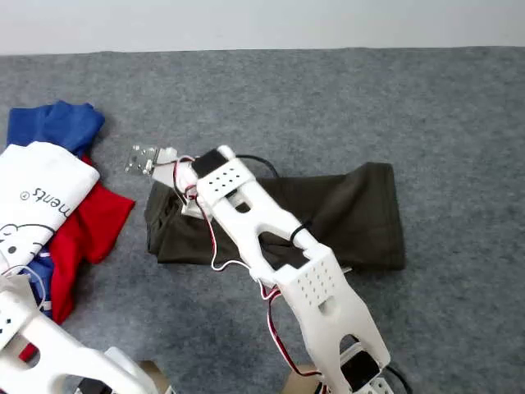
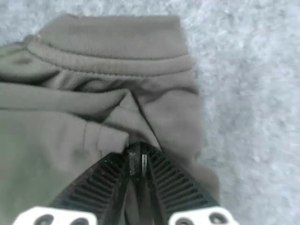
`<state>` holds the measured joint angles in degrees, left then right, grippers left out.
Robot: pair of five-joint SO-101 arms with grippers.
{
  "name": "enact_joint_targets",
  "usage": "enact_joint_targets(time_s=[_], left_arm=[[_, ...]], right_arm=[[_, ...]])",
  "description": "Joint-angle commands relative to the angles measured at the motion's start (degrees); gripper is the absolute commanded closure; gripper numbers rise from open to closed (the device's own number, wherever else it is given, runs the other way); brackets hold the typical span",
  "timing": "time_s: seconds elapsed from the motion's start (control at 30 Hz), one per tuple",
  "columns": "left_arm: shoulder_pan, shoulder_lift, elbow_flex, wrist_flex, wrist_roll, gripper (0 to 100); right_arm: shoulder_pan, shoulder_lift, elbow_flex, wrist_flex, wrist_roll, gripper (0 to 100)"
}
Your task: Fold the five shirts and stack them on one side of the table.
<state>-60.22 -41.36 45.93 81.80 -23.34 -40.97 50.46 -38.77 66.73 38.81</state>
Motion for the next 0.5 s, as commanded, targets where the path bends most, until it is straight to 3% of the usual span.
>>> enact_joint_targets(time_s=[0.0, 0.17, 0.47], left_arm=[[0.4, -1.1, -0.3, -1.0, -0.2, 100], [0.4, -1.1, -0.2, -1.0, -0.2, 100], [0.4, -1.1, -0.2, -1.0, -0.2, 100]], right_arm=[[1.9, 0.7, -3.3, -5.9, -0.2, 98.8], [4.5, 1.5, -4.1, -11.3, -0.2, 98.8], [4.6, 1.6, -15.5, -4.4, -0.2, 98.8]])
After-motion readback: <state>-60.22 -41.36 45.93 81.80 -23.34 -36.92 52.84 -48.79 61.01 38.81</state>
